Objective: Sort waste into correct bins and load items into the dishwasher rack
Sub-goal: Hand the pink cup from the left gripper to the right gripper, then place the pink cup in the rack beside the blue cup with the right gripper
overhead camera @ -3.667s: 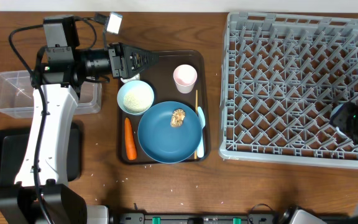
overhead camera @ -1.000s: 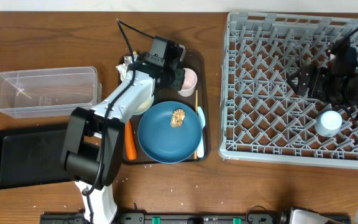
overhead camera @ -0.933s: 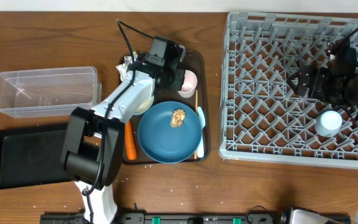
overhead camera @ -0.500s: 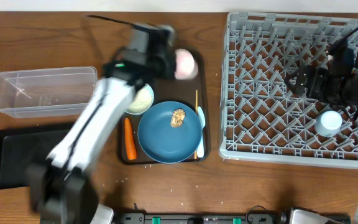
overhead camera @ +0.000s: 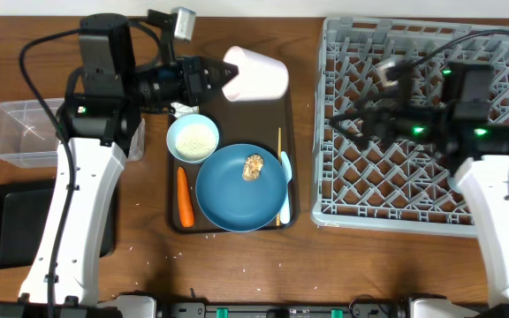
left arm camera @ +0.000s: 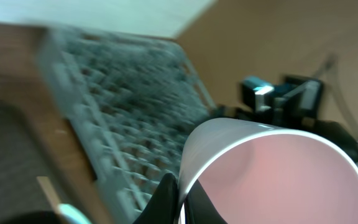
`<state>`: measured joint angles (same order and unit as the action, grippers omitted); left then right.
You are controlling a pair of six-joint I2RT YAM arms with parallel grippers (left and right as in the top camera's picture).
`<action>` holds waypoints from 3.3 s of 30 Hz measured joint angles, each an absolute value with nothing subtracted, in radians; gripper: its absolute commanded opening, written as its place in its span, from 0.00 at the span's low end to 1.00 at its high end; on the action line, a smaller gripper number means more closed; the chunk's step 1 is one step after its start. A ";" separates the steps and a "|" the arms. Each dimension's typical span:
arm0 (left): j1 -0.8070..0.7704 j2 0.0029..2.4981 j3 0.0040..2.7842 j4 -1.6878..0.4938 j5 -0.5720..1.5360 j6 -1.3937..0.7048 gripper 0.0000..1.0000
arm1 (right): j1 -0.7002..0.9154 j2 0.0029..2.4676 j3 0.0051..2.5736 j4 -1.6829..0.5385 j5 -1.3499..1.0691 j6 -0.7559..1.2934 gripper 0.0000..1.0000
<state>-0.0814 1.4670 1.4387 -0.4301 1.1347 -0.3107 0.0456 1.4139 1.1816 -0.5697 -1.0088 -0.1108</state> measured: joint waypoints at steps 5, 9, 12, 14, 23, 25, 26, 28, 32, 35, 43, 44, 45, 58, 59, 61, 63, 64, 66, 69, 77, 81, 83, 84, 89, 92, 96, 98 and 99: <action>-0.103 1.472 1.427 -0.432 1.230 -0.315 0.06 | 0.149 1.414 1.151 -0.431 -1.065 -0.115 0.86; -0.114 1.485 1.412 -0.442 1.267 -0.315 0.06 | 0.170 1.414 1.150 -0.312 -1.113 -0.096 0.86; -0.114 1.497 1.410 -0.442 1.283 -0.315 0.06 | 0.170 1.414 1.149 -0.225 -1.184 -0.086 0.88; -0.115 1.498 1.409 -0.442 1.287 -0.315 0.06 | 0.170 1.414 1.149 -0.171 -1.237 -0.079 0.89; -0.166 1.498 1.409 -0.436 1.303 -0.315 0.06 | 0.172 1.414 1.149 -0.017 -1.365 -0.016 0.87; -0.176 1.498 1.408 -0.430 1.303 -0.315 0.06 | 0.174 1.414 1.149 0.002 -1.376 -0.008 0.84; -0.179 1.498 1.408 -0.426 1.304 -0.314 0.06 | 0.178 1.414 1.149 0.014 -1.382 -0.004 0.83; -0.181 1.498 1.408 -0.421 1.305 -0.315 0.06 | 0.191 1.414 1.149 0.031 -1.391 -0.001 0.74; -0.181 1.498 1.408 -0.422 1.314 -0.315 0.06 | 0.206 1.414 1.149 0.045 -1.388 0.009 0.61; -0.181 1.498 1.408 -0.421 1.322 -0.314 0.06 | 0.206 1.414 1.149 0.044 -1.382 0.015 0.53; -0.180 1.498 1.408 -0.419 1.323 -0.313 0.58 | 0.210 1.414 1.149 0.053 -1.389 0.045 0.51; -0.179 1.498 1.408 -0.418 1.317 -0.310 0.59 | 0.209 1.414 1.149 0.059 -1.390 0.050 0.51; -0.176 1.498 1.408 -0.419 1.310 -0.308 0.59 | 0.207 1.414 1.149 0.069 -1.390 0.059 0.50; 0.078 1.498 1.408 -0.550 1.073 -0.234 0.69 | -0.117 1.412 1.149 0.121 -1.396 0.312 0.49; 0.091 1.498 1.408 -0.555 1.066 -0.234 0.69 | -0.152 1.411 1.149 0.121 -1.397 0.334 0.49; 0.106 1.498 1.408 -0.565 1.055 -0.231 0.69 | -0.216 1.406 1.149 0.121 -1.397 0.374 0.49; 0.113 1.498 1.408 -0.570 1.046 -0.231 0.69 | -0.280 1.398 1.149 0.121 -1.399 0.411 0.49; 0.113 1.498 1.408 -0.571 1.044 -0.231 0.69 | -0.304 1.395 1.149 0.121 -1.398 0.424 0.49; 0.113 1.498 1.408 -0.572 1.041 -0.231 0.69 | -0.355 1.386 1.149 0.121 -1.399 0.452 0.49; 0.113 1.498 1.408 -0.572 1.040 -0.231 0.69 | -0.389 1.382 1.149 0.121 -1.394 0.479 0.51; 0.113 1.498 1.408 -0.572 1.039 -0.231 0.69 | -0.393 1.382 1.149 0.087 -1.256 0.532 0.47; 0.113 1.498 1.408 -0.572 1.039 -0.231 0.69 | -0.393 1.382 1.149 -0.012 -1.139 0.541 0.47; 0.113 1.498 1.408 -0.572 1.040 -0.231 0.69 | -0.393 1.382 1.149 -0.072 -1.075 0.537 0.47; 0.113 1.498 1.408 -0.572 1.039 -0.231 0.69 | -0.393 1.381 1.149 -0.118 -1.036 0.533 0.47; 0.113 1.498 1.408 -0.572 1.039 -0.231 0.68 | -0.393 1.379 1.151 -0.371 -0.807 0.471 0.46; 0.113 1.498 1.408 -0.572 1.039 -0.230 0.69 | -0.392 1.379 1.153 -0.538 -0.649 0.414 0.46; 0.113 1.498 1.408 -0.572 1.039 -0.228 0.68 | -0.392 1.379 1.204 -0.766 -0.468 0.354 0.48; 0.113 1.498 1.408 -0.572 1.039 -0.228 0.68 | -0.391 1.379 1.269 -0.889 -0.381 0.329 0.48; 0.113 1.498 1.408 -0.572 1.039 -0.228 0.68 | -0.392 1.378 1.296 -0.923 -0.355 0.323 0.48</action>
<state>0.1135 1.4979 1.4078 -0.5724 1.0393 -0.2279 -0.3916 1.3781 1.2957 -0.9230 -0.3550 0.3229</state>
